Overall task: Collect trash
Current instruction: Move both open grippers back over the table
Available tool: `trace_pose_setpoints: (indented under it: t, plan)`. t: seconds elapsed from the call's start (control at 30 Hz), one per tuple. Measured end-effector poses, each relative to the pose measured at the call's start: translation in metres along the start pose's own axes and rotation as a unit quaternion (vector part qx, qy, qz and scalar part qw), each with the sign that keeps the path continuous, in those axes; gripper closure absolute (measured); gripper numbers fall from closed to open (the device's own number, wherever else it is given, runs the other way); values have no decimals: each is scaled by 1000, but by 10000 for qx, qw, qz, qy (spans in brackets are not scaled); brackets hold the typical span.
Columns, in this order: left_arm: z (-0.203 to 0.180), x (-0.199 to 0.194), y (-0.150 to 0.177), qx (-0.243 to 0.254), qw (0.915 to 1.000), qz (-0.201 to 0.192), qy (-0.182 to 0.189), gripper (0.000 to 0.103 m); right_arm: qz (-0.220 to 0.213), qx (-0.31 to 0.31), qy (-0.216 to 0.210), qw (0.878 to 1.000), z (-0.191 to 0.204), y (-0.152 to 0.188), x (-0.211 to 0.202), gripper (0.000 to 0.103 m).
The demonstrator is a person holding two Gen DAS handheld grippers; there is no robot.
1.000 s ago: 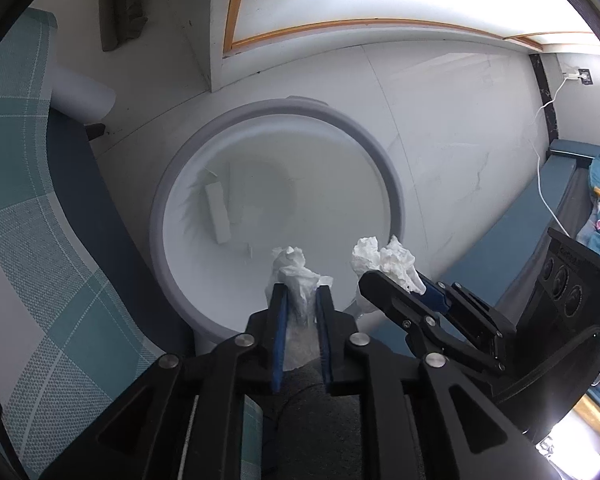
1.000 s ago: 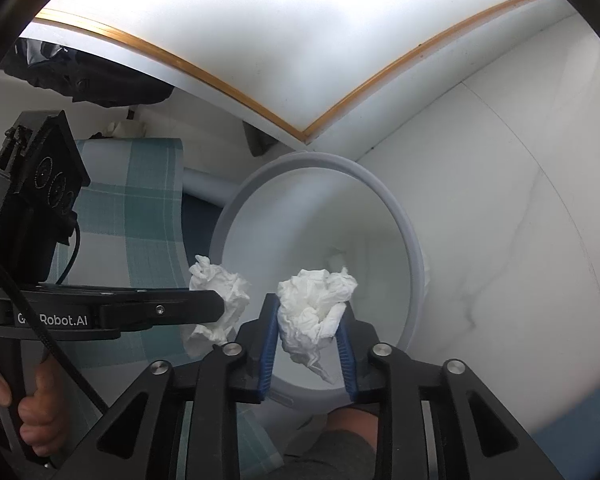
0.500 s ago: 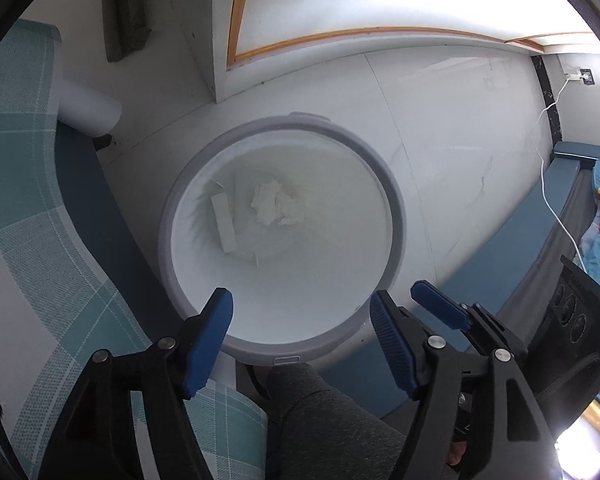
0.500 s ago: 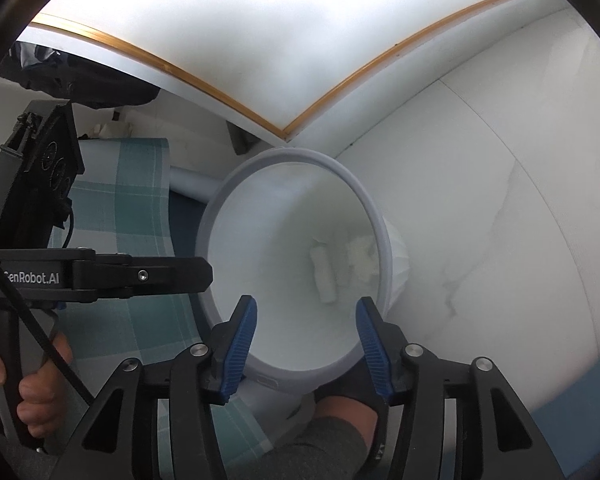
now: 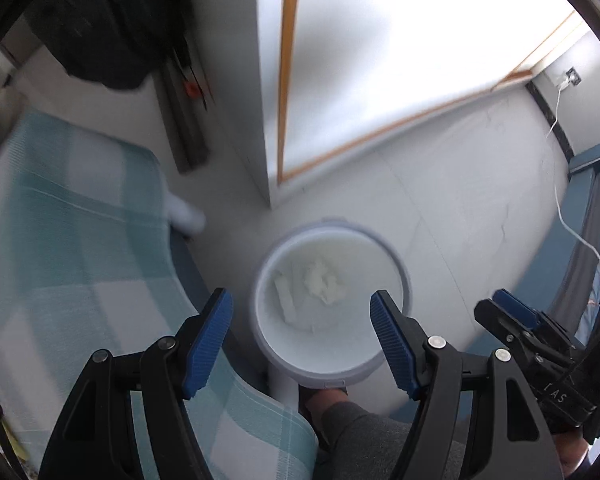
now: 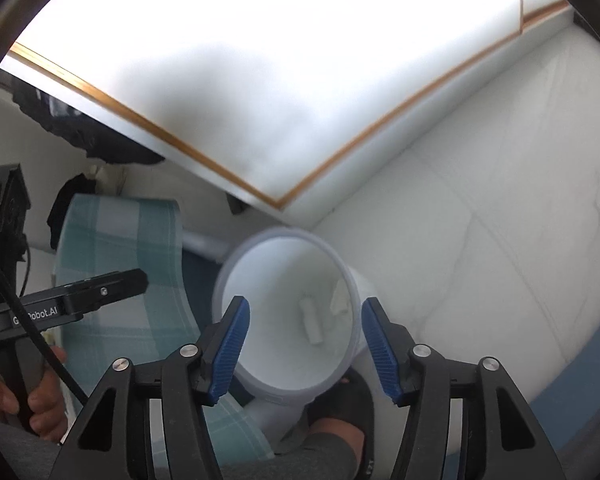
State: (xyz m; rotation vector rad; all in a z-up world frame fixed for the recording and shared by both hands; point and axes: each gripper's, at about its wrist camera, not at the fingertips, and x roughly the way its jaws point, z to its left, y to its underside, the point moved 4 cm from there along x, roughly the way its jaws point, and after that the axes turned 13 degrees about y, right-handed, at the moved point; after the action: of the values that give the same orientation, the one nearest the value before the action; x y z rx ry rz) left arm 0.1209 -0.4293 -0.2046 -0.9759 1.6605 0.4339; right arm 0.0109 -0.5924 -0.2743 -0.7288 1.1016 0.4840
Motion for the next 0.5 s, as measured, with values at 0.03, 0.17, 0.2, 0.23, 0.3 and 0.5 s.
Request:
trace_pose_setpoints:
  t: [0.03,0.17,0.2,0.23,0.3,0.5]
  plan:
    - [1,-9,2,-9,9999,-141,11,35,-95,-6,40,9999,0,-2,-9,42]
    - [-2,-63,3,21,9965,-840,8,35,-581,-17,60,9983,8,-11,-57,40]
    - [-2,-80,5,47,9945,-1047,-71,34,-703,-48,66,9975,11,-13,-68,38]
    - [-3,-89,6,62,9931,-1162,-108,28,-834,-84,76,9965,13,-15,-79,37]
    - [-4,-112,12,80,9890,-1466,-204,21,-1149,-162,73,9932,21,-18,-105,34]
    - [-10,-178,33,382,9748,-2126,-567,19,-1720,-283,-65,9847,48,-18,-169,29]
